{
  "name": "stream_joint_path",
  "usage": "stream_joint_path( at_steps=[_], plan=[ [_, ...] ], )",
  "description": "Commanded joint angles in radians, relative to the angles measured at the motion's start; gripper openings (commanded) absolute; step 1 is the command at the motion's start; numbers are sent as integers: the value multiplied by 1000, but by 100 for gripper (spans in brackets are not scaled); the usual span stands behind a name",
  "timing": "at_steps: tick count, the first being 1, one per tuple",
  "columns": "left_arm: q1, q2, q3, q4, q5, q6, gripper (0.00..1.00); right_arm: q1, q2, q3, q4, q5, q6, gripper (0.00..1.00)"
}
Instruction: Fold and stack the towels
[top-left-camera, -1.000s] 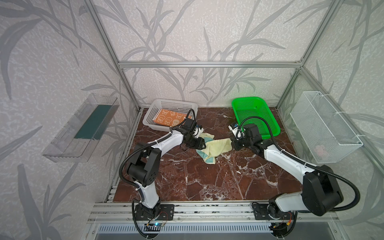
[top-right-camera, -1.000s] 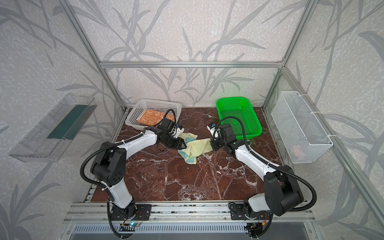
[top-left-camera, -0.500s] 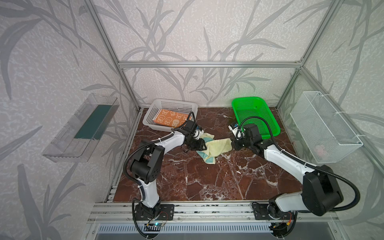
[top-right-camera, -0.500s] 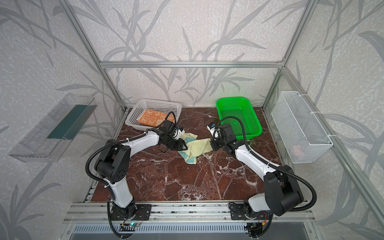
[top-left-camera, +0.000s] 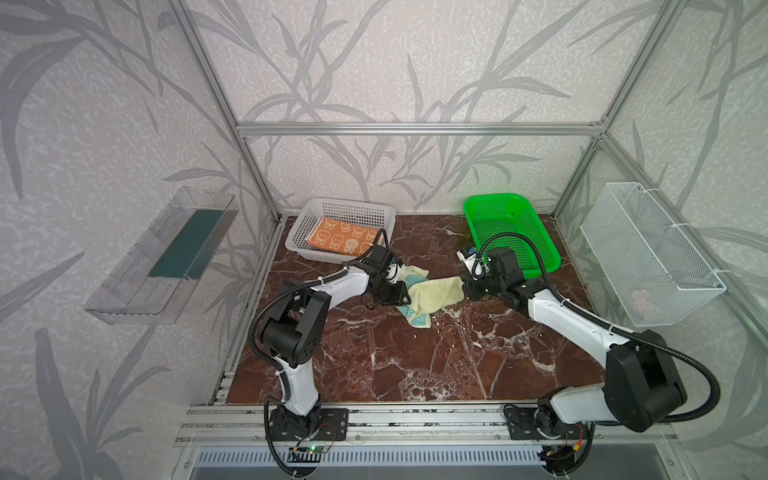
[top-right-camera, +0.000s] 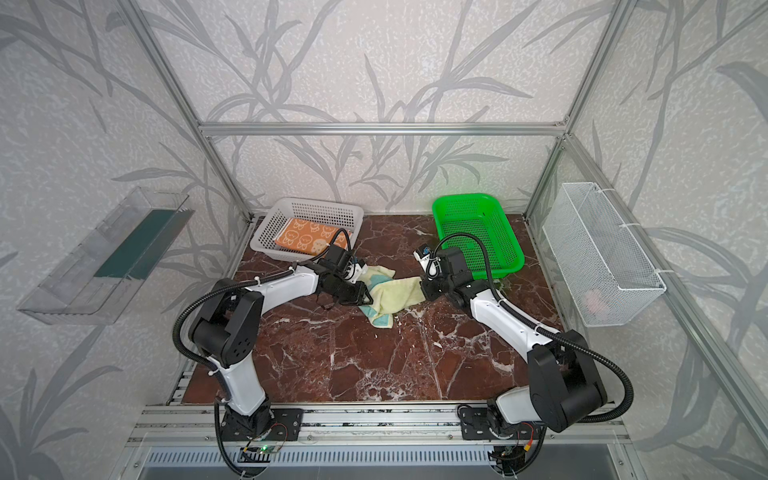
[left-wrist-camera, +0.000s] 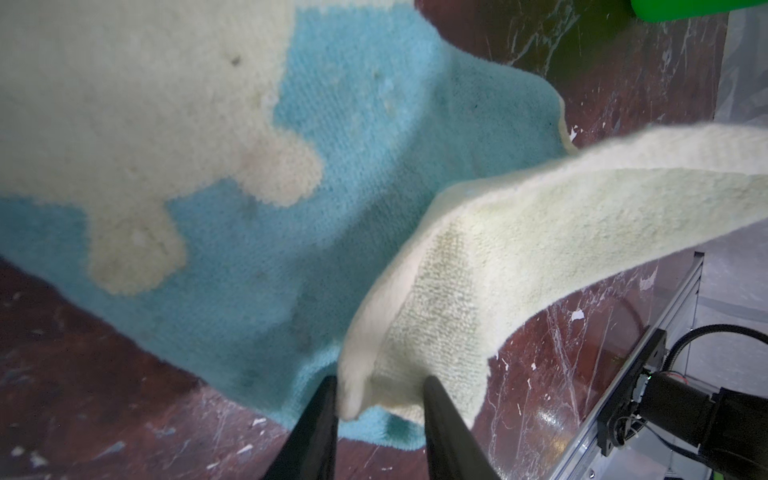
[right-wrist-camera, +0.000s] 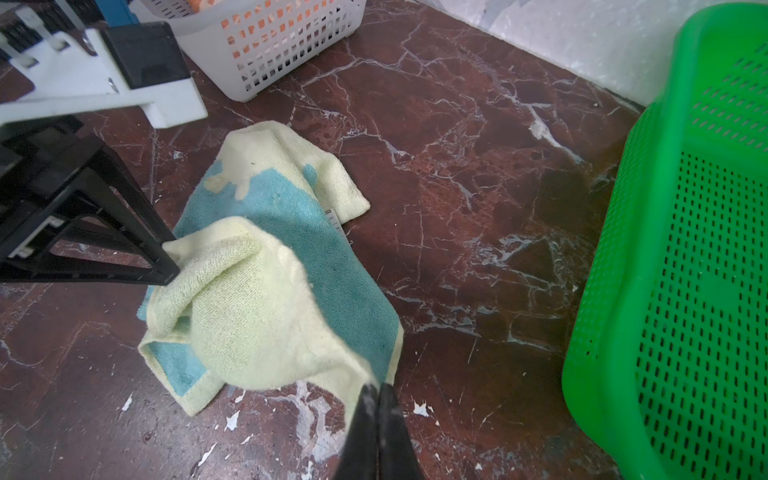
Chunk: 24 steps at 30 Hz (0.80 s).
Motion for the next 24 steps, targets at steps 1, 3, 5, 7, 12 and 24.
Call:
stream_joint_path(
  at_steps=[1,3,5,7,12,24],
  plan=[
    [6,-8,-10,15,-9,-10,25,5,-31,-5,3,10,5,0],
    [6,-8,-6,15,-15,-8,19,5,-35,-7,0,13,5,0],
    [6,-8,-3,18,-17,-7,14,5,-38,-9,-1,13,4,0],
    [6,-8,1,19,-20,-5,7,5,-43,-10,-2,14,6,0],
    [6,-20,18,-2,-41,13,0,5,-56,-15,-2,26,6,0],
    [7,-226,150,-73,-251,126,0,-12,-74,46,31,31,34,0]
  ],
)
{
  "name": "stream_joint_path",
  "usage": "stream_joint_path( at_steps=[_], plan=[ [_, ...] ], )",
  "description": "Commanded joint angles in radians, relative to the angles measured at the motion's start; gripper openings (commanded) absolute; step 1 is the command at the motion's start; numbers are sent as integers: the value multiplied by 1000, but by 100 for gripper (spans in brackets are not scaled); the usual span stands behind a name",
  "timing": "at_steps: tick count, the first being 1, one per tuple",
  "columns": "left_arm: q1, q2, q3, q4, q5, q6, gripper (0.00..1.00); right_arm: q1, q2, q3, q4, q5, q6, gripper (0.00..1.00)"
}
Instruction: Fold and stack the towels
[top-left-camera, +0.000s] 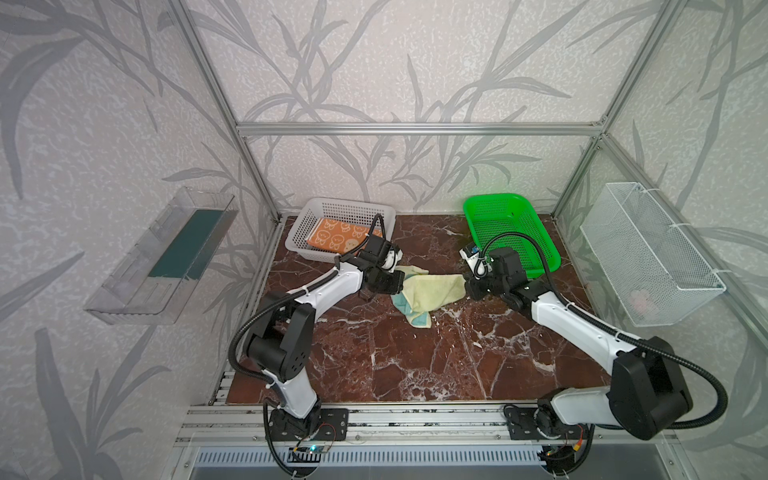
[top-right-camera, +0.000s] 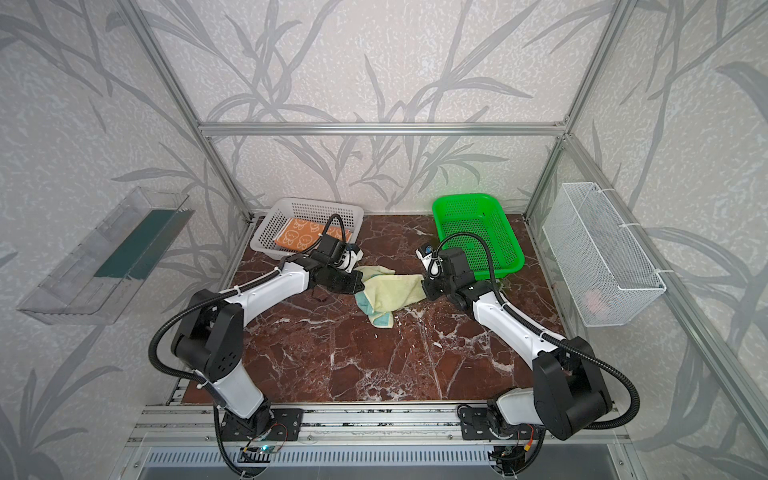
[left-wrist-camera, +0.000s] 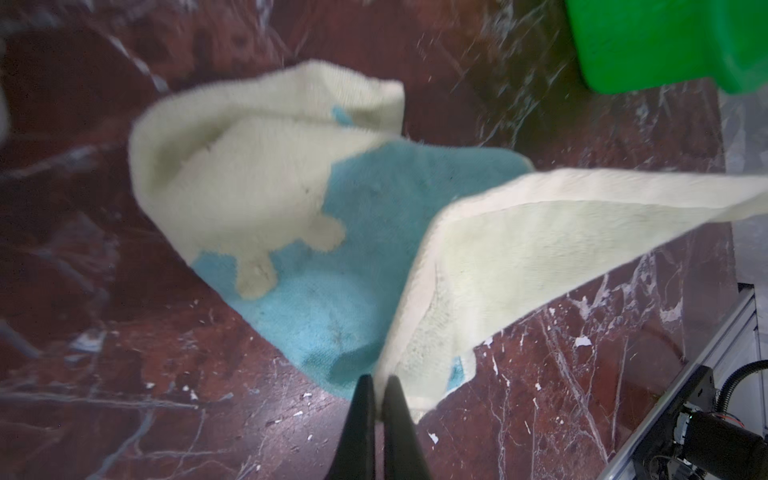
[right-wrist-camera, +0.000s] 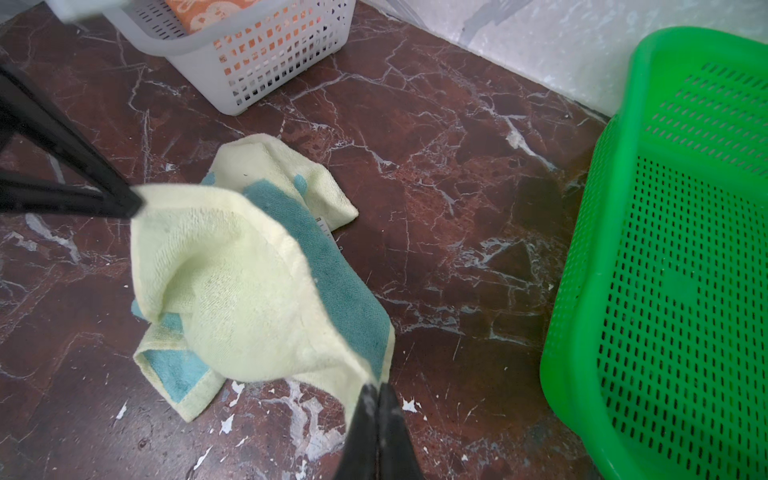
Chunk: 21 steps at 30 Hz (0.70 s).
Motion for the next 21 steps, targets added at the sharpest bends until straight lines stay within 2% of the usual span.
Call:
stream_joint_path(
  at_steps=[1,9,21],
  plan=[
    [5,-95,83,-13,-97,66,0,-15,-36,65,28,-13,24,0],
    [5,-190,242,-70,-154,151,0,-85,-78,216,-9,-109,38,0],
    [-5,-307,473,-211,-109,211,0,-108,-186,448,-129,-211,-11,0]
  ],
)
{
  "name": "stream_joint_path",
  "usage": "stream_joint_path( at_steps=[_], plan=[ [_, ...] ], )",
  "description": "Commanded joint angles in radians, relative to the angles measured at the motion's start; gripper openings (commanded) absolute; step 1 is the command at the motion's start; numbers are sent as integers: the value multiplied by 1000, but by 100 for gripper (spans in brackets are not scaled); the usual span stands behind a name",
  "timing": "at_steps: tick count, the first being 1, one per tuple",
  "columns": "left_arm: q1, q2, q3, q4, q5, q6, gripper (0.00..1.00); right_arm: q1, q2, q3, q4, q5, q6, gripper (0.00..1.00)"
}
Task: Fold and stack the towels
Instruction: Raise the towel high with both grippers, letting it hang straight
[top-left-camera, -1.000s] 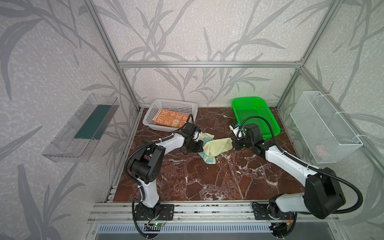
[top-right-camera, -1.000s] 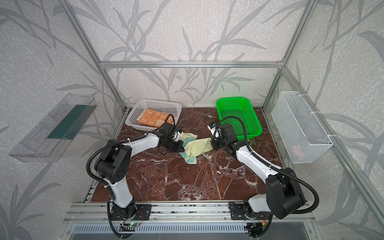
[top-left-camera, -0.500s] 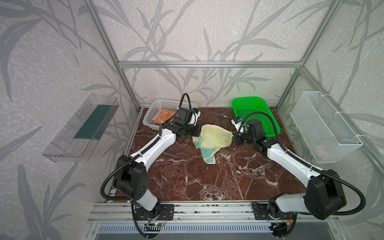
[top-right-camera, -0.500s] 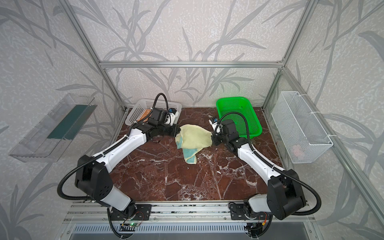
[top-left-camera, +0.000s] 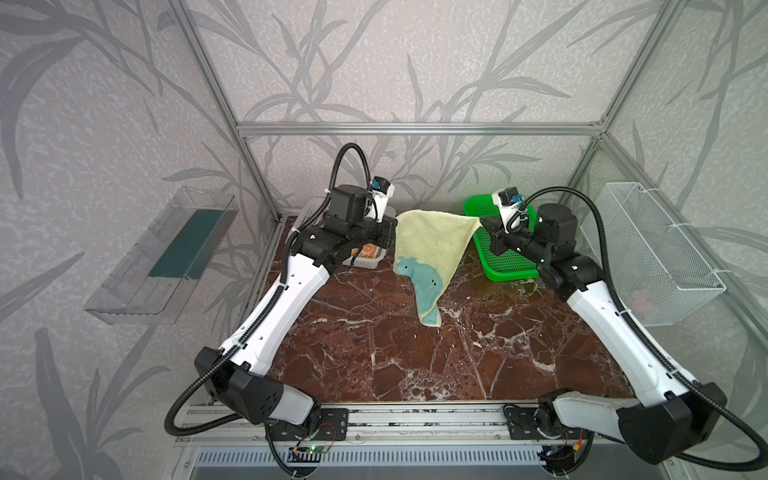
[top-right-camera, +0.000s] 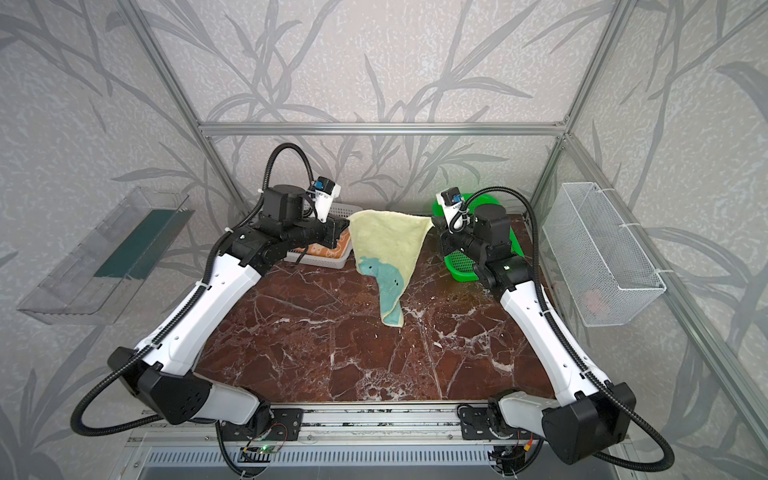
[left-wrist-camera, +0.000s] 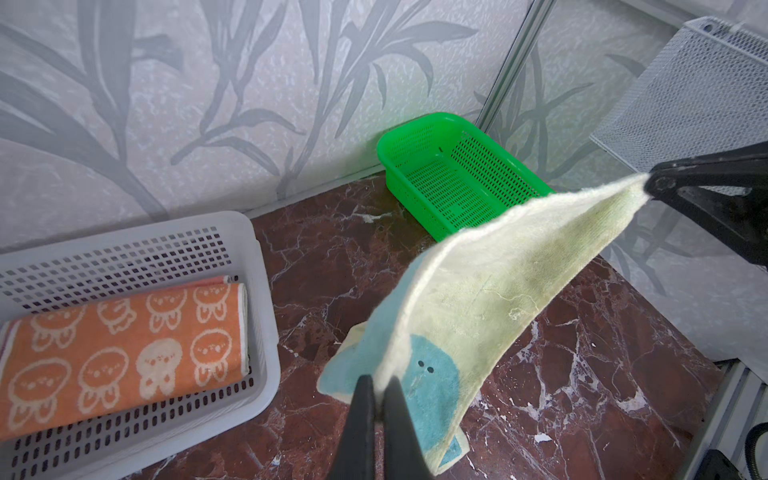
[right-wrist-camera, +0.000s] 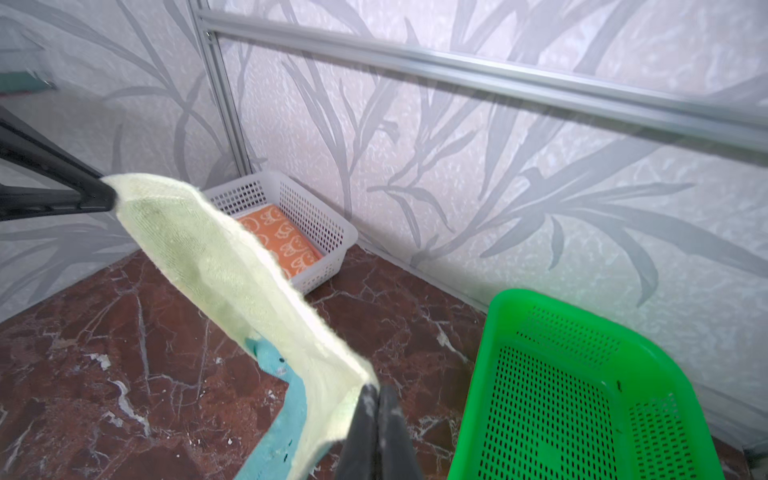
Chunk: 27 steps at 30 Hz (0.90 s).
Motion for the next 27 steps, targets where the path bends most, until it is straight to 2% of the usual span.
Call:
stream_joint_path(
  at_steps=[1,8,19,27],
  plan=[
    [-7,-71,65,-69,24,34,0,1,-60,52,-41,-62,-24,0],
    [-22,-195,98,-127,75,45,0,1,-178,74,-81,-117,-55,0],
    [-43,-357,76,-141,149,-13,0,2,-348,82,-129,-213,-56,0],
    [-43,-352,41,-138,67,-10,0,2,-328,68,-161,-146,-66,0]
  ],
)
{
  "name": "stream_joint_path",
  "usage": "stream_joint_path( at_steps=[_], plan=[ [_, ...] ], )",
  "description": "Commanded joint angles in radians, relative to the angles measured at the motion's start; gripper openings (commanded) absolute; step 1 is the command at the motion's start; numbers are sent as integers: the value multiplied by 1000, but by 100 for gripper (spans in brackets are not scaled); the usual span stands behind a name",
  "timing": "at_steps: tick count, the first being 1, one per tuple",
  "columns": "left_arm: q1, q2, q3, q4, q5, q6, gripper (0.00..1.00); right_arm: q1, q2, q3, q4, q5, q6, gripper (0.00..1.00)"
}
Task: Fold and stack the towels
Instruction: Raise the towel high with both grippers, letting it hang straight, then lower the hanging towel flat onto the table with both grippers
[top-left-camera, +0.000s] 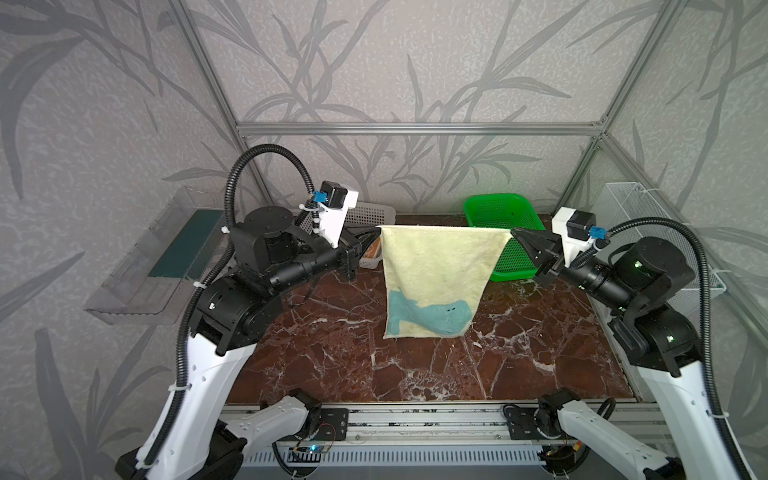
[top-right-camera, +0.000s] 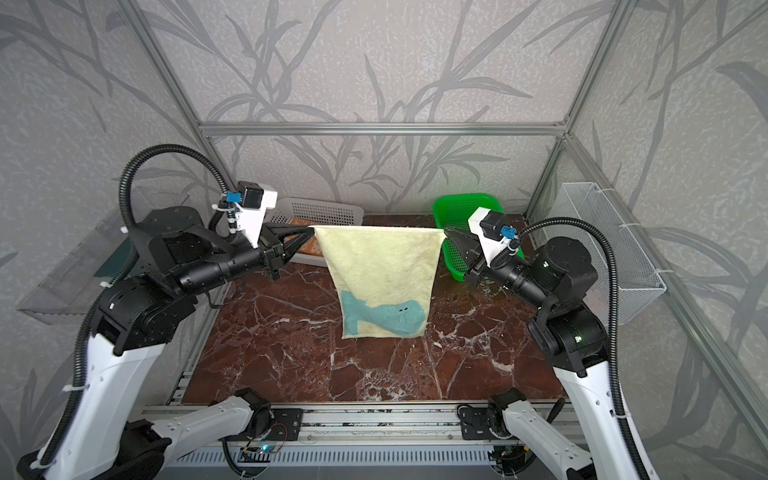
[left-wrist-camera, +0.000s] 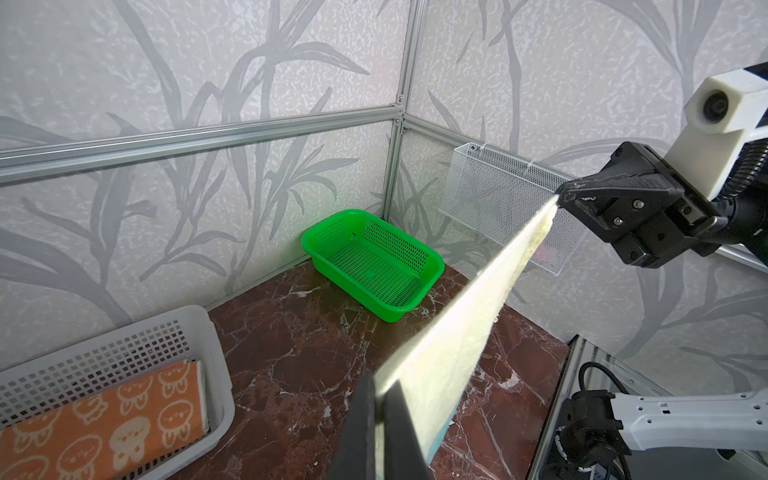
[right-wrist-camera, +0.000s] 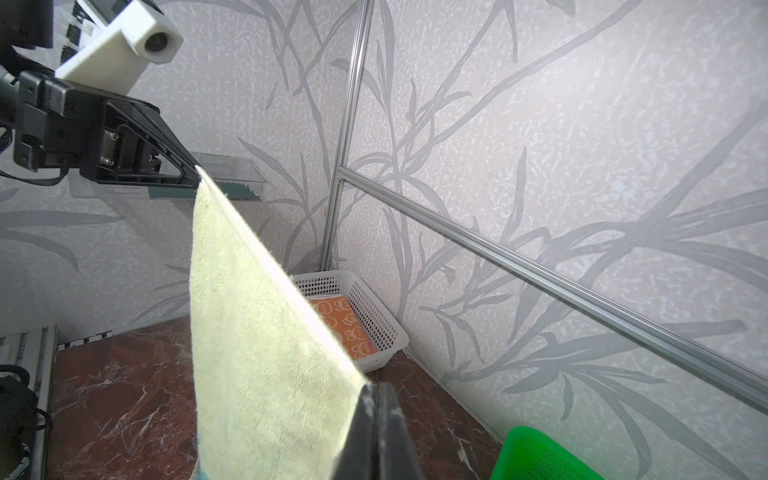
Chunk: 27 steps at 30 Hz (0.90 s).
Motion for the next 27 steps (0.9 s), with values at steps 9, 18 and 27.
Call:
stream_joint_path(
  at_steps=[9,18,27],
  plan=[
    [18,183,-39,26,-203,42,0,-14,184,-46,41,215,-47,0],
    [120,552,109,51,-201,77,0,-62,460,-22,177,240,-36,0],
    [150,854,250,63,-197,124,0,-76,693,-32,287,244,-35,0]
  ],
)
